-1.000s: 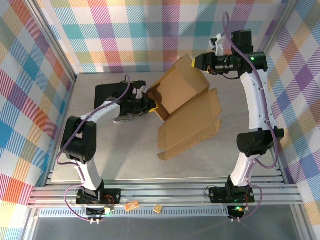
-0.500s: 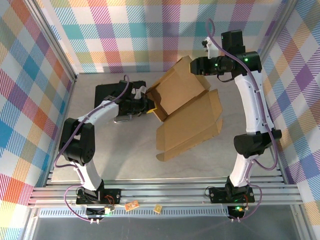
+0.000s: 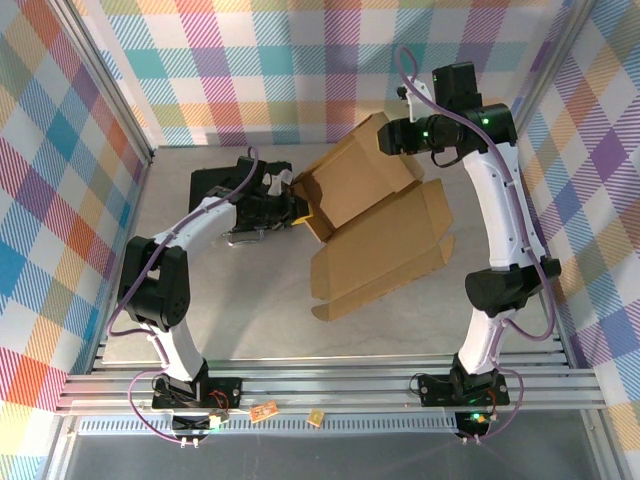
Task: Fold the paper box
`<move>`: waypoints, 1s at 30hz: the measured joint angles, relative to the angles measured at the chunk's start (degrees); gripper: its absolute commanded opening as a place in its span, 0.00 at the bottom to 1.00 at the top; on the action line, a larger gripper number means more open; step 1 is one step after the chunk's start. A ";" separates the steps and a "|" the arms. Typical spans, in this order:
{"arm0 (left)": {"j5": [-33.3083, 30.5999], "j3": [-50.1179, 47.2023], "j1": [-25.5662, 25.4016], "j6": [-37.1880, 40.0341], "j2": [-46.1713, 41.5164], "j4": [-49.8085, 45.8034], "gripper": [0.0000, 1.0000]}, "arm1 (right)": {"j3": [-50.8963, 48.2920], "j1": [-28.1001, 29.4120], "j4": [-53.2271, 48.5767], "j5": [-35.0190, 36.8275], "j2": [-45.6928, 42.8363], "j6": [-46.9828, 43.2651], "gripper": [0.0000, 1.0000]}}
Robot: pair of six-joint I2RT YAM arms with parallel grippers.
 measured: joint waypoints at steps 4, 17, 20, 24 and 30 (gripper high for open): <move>-0.11 0.28 0.00 0.46 -0.09 -1.53 0.00 | -0.44 1.77 0.00 5.09 0.00 -1.25 0.48; -0.94 0.92 0.15 1.79 -0.09 -5.16 0.00 | -7.23 8.59 2.89 27.19 -0.76 -5.90 0.38; -0.90 1.20 0.15 1.81 -0.11 -5.07 0.00 | -7.89 9.27 3.80 30.77 -0.76 -6.75 0.33; -0.92 1.36 0.15 1.79 -0.11 -5.07 0.00 | -8.11 9.79 4.52 34.25 -0.79 -7.41 0.25; -1.16 1.57 0.15 1.77 -0.11 -5.14 0.00 | -9.77 10.25 6.38 37.73 -0.85 -8.50 0.16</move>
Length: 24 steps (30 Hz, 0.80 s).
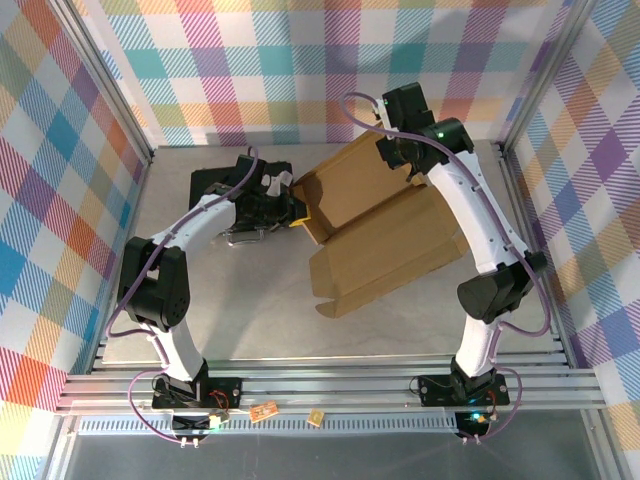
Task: Fold the paper box
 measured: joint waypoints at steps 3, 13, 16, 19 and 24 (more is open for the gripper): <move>-0.33 0.04 0.00 0.00 0.00 -0.02 0.00 | -0.11 0.09 0.63 1.14 -0.11 -0.33 0.06; -0.66 0.24 0.00 -0.17 -0.33 0.02 0.00 | -2.40 0.94 2.54 4.66 -1.29 -1.55 0.00; -0.94 0.26 0.00 -0.22 -0.42 -0.09 0.00 | -4.42 1.77 3.67 6.82 -2.32 -2.38 0.00; -1.42 0.63 0.00 -0.22 -0.42 -0.57 0.00 | -5.88 3.17 5.33 10.49 -2.82 -4.42 0.00; -3.87 2.69 -0.02 -0.20 -0.44 -3.87 0.00 | -8.79 5.22 8.07 18.05 -2.86 -6.75 0.00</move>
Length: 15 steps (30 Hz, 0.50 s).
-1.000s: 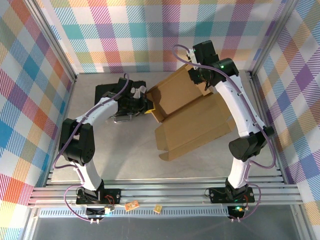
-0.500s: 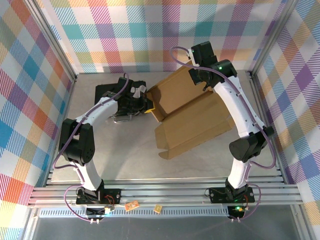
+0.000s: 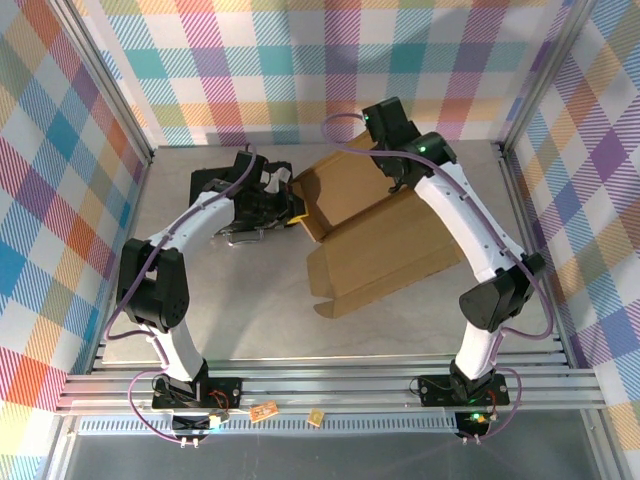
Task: Fold the paper box
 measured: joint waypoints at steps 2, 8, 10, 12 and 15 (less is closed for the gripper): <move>-1.36 0.74 -0.13 -0.02 -0.11 -1.88 0.00 | -0.94 0.79 0.39 2.23 0.04 -0.20 0.00; -5.60 2.60 -1.33 0.02 -1.51 -8.74 0.00 | -2.45 1.22 -0.72 0.70 -0.20 2.23 0.00; -6.97 3.04 -1.36 0.44 -1.90 -12.39 0.00 | -2.84 0.33 -2.12 -4.55 -0.26 3.72 0.00; -7.93 3.80 -1.36 1.33 -1.90 -15.58 0.00 | -3.21 -0.83 -3.45 -9.18 -0.26 5.14 0.00; -9.79 4.55 -1.46 2.47 -1.90 -20.22 0.00 | -5.35 -1.90 -4.70 -13.81 -0.26 7.26 0.00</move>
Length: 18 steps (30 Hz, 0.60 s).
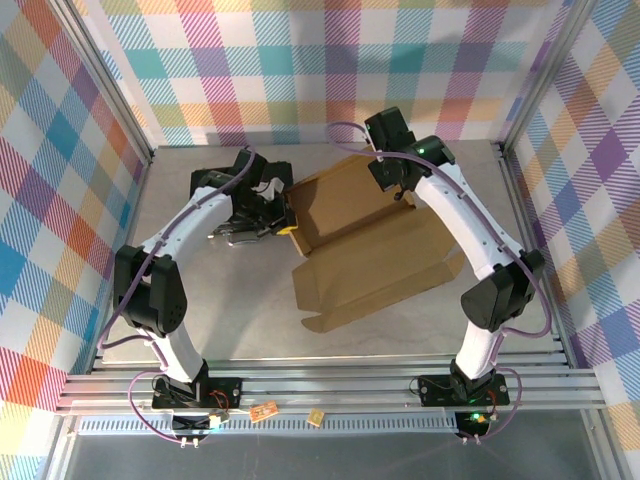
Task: Fold the paper box
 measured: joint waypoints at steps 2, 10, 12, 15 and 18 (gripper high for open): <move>-1.57 0.00 -0.07 0.50 0.00 -2.54 0.00 | -2.49 -0.28 -0.24 -2.05 0.00 1.75 0.00; -6.99 -1.81 -2.01 0.59 0.00 -5.22 0.00 | -14.73 -1.38 4.37 -6.29 -1.20 6.40 0.00; -8.07 -1.75 -2.43 0.70 0.13 -5.77 0.00 | -16.09 -1.77 5.84 -6.95 -1.29 7.06 0.00; -10.14 -0.59 -2.97 0.72 1.31 -6.36 0.00 | -17.07 -2.03 6.93 -7.58 -1.22 7.87 0.00; -12.63 1.57 -3.19 0.74 3.17 -6.58 0.00 | -17.27 -2.27 8.39 -7.98 -0.87 9.14 0.00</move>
